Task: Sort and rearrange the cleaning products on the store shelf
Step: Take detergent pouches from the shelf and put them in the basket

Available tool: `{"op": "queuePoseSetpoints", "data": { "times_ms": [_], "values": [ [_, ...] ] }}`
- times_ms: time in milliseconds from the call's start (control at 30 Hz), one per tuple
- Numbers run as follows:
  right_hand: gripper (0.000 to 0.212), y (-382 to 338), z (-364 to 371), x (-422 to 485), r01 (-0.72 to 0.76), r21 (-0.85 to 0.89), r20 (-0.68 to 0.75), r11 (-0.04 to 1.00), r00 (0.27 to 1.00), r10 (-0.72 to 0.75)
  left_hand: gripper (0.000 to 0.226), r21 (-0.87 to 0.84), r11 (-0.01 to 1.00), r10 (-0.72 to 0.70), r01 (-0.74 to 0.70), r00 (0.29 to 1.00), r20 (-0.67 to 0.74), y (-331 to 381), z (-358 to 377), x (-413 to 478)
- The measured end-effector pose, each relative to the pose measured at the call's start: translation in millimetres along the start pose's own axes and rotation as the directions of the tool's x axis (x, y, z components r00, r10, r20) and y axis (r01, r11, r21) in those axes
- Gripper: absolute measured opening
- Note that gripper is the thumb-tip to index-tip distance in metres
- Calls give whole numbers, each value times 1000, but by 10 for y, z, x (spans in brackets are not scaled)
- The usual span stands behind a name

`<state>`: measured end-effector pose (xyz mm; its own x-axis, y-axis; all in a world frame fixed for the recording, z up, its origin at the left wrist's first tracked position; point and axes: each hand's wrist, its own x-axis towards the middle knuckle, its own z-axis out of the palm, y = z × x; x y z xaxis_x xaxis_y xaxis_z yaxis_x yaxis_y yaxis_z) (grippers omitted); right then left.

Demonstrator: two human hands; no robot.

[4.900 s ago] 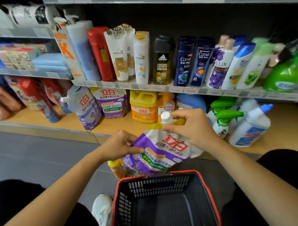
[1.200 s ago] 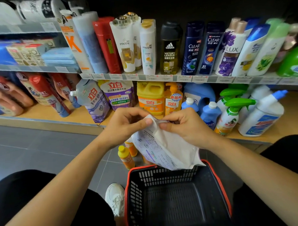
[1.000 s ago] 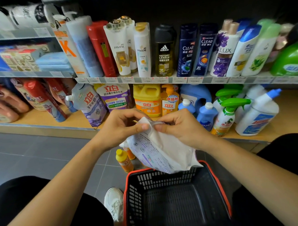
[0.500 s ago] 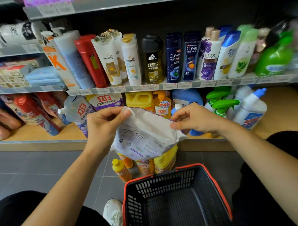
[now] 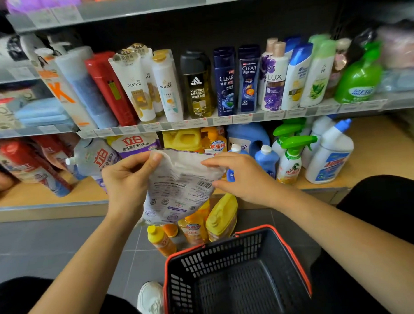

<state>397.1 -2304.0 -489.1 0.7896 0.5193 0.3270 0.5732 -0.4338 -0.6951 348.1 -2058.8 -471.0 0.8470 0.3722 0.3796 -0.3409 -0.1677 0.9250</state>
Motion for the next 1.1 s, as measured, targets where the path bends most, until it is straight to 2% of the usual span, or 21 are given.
{"op": "queuePoseSetpoints", "data": {
  "times_ms": [133, 233, 367, 533, 733, 833, 933, 1000, 1033, 1100],
  "values": [
    [19, 54, -55, 8, -4, -14, -76, 1000, 997, 3, 8, -7, 1000, -30, 30, 999, -11, -16, -8, -12],
    [10, 48, -147, 27, -59, 36, -66, 998, 996, 62, 13, -21, 999, -48, 48, 999, -3, -17, -19, -25],
    [11, 11, -222, 40, -69, 153, -119, 986, 989, 88, 11, -101, 990, -99, 98, 995, -2, -11, -24, -19],
    [8, -97, -224, 68, -23, 211, -174, 977, 983, 61, 11, -129, 976, -175, 176, 984, 19, -39, -70, 32],
    [7, -190, -265, 85, 20, 97, -230, 995, 973, 3, 8, -118, 966, -224, 230, 973, 62, -106, -50, 2],
    [8, -62, -318, 93, -45, 69, -242, 997, 968, 61, 9, -105, 970, -212, 220, 974, 81, -77, 0, -21],
    [6, 81, -230, 89, -137, -29, -337, 990, 934, 120, 7, -80, 974, -205, 213, 974, 95, -14, 84, -47],
    [8, 117, -67, 53, -169, -42, -386, 985, 912, 140, 13, -58, 974, -213, 219, 973, 91, 11, 133, -79],
    [9, 96, 45, 13, -173, 1, -366, 985, 917, 161, 16, -55, 972, -223, 228, 972, 80, 16, 147, -91],
    [14, 1, 326, -94, -202, 140, -214, 969, 950, 228, 14, -61, 966, -247, 249, 968, 43, 39, 153, -98]
  ]
}}
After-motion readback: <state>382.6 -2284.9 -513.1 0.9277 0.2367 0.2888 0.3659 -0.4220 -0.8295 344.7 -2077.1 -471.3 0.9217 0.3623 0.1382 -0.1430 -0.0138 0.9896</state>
